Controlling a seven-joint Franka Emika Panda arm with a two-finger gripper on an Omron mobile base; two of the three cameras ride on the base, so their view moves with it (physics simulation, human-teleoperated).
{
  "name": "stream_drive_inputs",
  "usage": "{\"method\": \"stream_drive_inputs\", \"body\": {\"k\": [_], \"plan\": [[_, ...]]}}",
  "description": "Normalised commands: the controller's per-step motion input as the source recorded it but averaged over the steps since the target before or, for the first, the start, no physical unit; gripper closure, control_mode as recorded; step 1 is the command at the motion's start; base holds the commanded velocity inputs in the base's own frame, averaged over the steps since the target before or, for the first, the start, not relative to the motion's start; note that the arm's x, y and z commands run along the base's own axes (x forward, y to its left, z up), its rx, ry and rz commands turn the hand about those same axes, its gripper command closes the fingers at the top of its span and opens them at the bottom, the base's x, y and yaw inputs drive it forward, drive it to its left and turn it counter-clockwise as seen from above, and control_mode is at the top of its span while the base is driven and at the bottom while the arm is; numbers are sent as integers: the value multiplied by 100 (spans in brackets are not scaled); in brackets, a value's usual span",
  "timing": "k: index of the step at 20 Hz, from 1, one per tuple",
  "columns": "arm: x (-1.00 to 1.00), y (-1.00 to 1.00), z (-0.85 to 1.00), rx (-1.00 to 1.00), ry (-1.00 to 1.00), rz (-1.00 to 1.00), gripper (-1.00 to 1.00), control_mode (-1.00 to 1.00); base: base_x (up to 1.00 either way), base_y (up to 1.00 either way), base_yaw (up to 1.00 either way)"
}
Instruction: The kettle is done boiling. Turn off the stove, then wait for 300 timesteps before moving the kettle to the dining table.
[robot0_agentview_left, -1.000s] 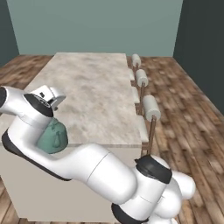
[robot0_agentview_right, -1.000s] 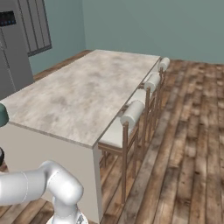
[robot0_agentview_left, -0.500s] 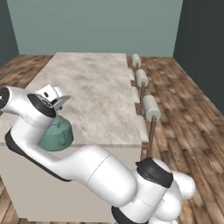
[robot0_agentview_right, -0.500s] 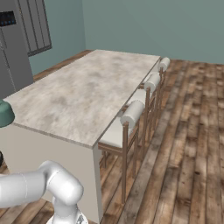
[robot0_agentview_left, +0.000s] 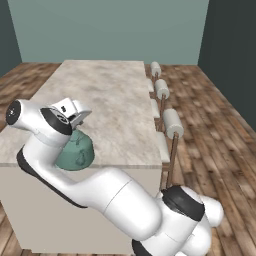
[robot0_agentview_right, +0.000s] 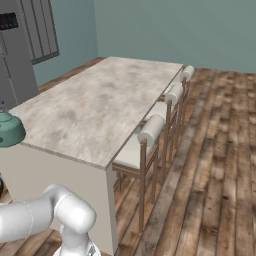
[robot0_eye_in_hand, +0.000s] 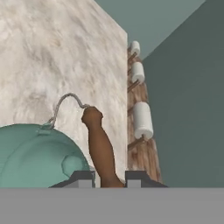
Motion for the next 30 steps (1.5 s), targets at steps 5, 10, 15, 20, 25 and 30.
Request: {"method": "stream_drive_inputs", "body": {"k": [5, 10, 15, 20, 25, 30], "plan": [[4, -40, 0, -1, -3, -9, 100, -100, 0, 0, 0], [12, -38, 0, -2, -3, -5, 100, -100, 0, 0, 0], [17, -40, -1, -3, -3, -3, 100, -100, 0, 0, 0], [21, -33, -5, -3, -3, -2, 100, -100, 0, 0, 0], [22, -31, -10, -1, -3, 0, 100, -100, 0, 0, 0], [23, -32, -10, 0, -4, 0, 100, -100, 0, 0, 0]]}}
